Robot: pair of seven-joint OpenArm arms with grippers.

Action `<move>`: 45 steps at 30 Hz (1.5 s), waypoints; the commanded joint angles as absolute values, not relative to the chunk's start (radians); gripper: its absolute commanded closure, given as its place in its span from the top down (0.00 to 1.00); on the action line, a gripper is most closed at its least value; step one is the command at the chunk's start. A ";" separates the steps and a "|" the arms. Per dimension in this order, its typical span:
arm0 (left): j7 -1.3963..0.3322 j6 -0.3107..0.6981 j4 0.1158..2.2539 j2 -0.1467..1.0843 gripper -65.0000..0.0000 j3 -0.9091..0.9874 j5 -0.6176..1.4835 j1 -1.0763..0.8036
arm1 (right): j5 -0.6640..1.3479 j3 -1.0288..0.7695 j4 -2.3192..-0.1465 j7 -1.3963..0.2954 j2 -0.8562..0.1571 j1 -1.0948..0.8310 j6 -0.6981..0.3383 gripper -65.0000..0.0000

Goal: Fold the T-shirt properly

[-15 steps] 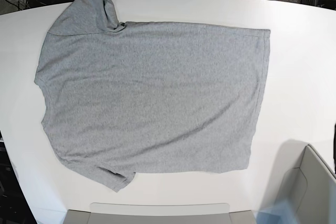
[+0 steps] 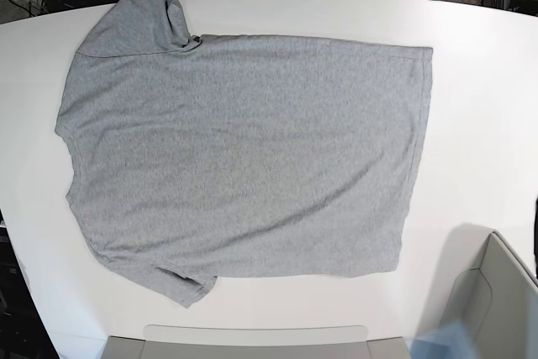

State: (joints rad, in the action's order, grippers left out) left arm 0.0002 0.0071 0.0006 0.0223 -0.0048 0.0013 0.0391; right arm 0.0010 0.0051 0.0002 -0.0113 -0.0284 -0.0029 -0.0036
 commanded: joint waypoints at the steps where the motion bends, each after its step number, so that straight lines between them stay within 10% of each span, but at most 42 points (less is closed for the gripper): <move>1: 0.001 0.002 0.001 0.022 0.00 -0.004 0.001 0.039 | 0.002 0.007 0.000 -0.008 -0.033 -0.001 -0.007 0.00; 29: 0.038 0.002 0.004 0.025 0.00 -0.002 0.004 -0.007 | 0.005 -0.001 -0.001 -0.001 -0.077 -0.036 -0.007 0.00; 45: 1.171 0.004 0.001 0.025 0.00 -0.010 0.002 -0.401 | 0.005 -0.001 -0.001 0.949 -0.136 -0.384 -0.008 0.00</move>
